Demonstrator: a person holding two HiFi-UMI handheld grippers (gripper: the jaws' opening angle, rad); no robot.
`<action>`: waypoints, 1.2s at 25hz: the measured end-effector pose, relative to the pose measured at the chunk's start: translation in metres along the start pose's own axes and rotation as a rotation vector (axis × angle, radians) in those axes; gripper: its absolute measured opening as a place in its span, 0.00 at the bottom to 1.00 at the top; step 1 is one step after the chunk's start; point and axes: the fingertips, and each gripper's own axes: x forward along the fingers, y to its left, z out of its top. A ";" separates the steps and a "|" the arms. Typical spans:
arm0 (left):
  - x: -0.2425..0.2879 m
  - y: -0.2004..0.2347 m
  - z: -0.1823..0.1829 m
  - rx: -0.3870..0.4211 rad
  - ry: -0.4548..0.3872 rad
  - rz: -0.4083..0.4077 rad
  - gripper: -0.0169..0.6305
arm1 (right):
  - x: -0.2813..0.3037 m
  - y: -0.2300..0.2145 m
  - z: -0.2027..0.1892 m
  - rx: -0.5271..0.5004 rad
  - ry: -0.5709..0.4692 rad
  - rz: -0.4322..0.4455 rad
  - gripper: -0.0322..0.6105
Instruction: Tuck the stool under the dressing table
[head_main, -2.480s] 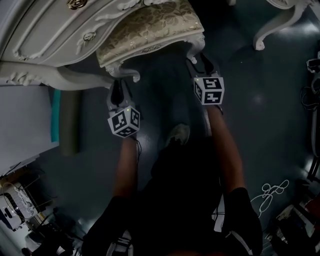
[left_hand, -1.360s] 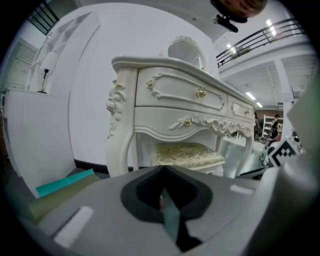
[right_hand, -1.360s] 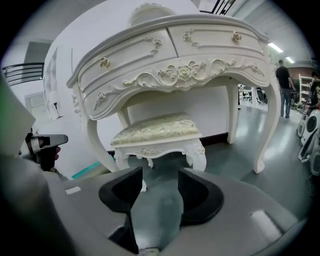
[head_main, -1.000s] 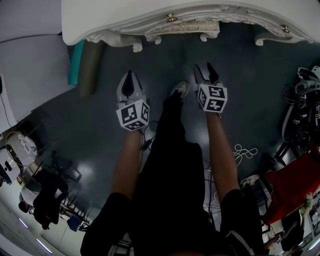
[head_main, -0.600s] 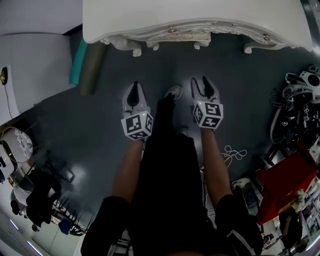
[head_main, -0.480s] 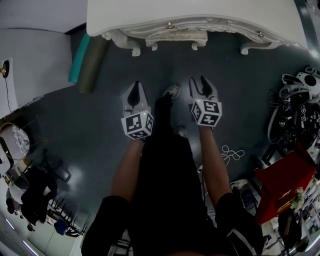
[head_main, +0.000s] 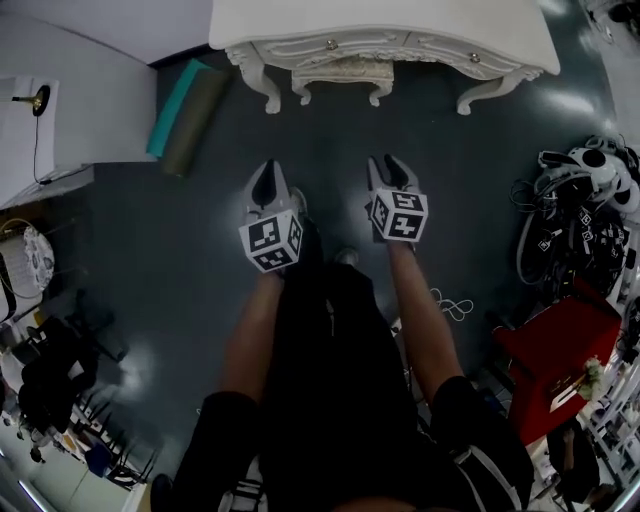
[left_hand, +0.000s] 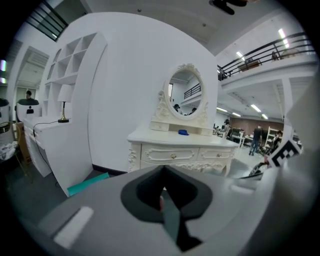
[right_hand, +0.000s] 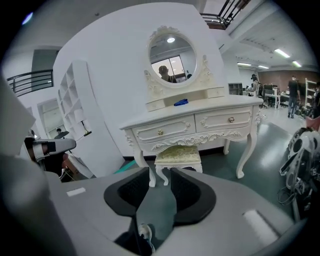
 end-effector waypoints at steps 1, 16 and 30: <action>-0.009 -0.002 0.006 -0.005 0.002 0.001 0.04 | -0.007 0.003 0.002 -0.008 0.003 -0.007 0.25; -0.120 -0.013 0.081 0.031 0.030 -0.130 0.04 | -0.111 0.062 0.047 0.050 0.008 -0.047 0.05; -0.141 -0.016 0.142 0.047 -0.071 -0.228 0.04 | -0.167 0.109 0.093 0.004 -0.119 -0.082 0.05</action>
